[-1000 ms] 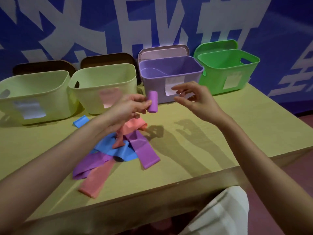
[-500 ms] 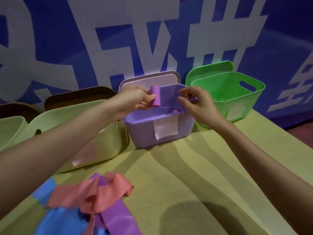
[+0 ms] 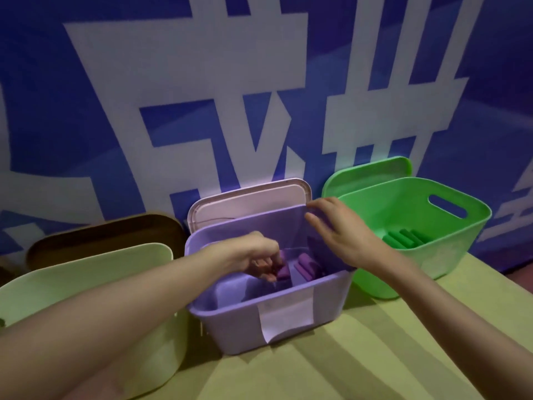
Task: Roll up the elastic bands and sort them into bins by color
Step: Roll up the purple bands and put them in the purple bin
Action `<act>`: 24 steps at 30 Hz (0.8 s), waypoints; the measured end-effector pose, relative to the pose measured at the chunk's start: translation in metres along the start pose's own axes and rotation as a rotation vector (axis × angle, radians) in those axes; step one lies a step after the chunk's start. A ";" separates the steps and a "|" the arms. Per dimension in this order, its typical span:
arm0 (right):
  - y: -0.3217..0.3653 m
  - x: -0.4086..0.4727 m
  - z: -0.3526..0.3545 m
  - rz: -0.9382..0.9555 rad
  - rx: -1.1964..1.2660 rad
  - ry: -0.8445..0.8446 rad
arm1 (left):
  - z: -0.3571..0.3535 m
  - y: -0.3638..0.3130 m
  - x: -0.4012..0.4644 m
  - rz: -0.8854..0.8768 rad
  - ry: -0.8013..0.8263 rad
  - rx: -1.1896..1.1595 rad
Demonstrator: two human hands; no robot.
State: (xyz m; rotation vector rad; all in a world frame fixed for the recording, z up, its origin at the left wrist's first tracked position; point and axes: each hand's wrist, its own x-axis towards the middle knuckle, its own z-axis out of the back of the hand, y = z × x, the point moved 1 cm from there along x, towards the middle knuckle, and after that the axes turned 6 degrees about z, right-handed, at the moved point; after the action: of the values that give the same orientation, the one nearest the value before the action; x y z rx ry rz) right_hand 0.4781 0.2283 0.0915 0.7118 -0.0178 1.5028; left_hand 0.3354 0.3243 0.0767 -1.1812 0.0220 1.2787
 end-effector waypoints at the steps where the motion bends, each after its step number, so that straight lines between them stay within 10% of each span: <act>1: -0.003 0.000 -0.003 0.006 -0.022 0.025 | -0.003 0.000 0.002 0.002 -0.008 0.031; 24: -0.009 0.002 -0.002 -0.001 -0.057 0.059 | -0.033 0.001 0.032 -0.033 -0.061 0.110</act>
State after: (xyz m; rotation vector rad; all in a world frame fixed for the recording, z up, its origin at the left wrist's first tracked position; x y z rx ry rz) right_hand 0.4853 0.2319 0.0872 0.6216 -0.0155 1.5154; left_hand 0.3656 0.3242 0.0419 -1.0445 0.0276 1.2676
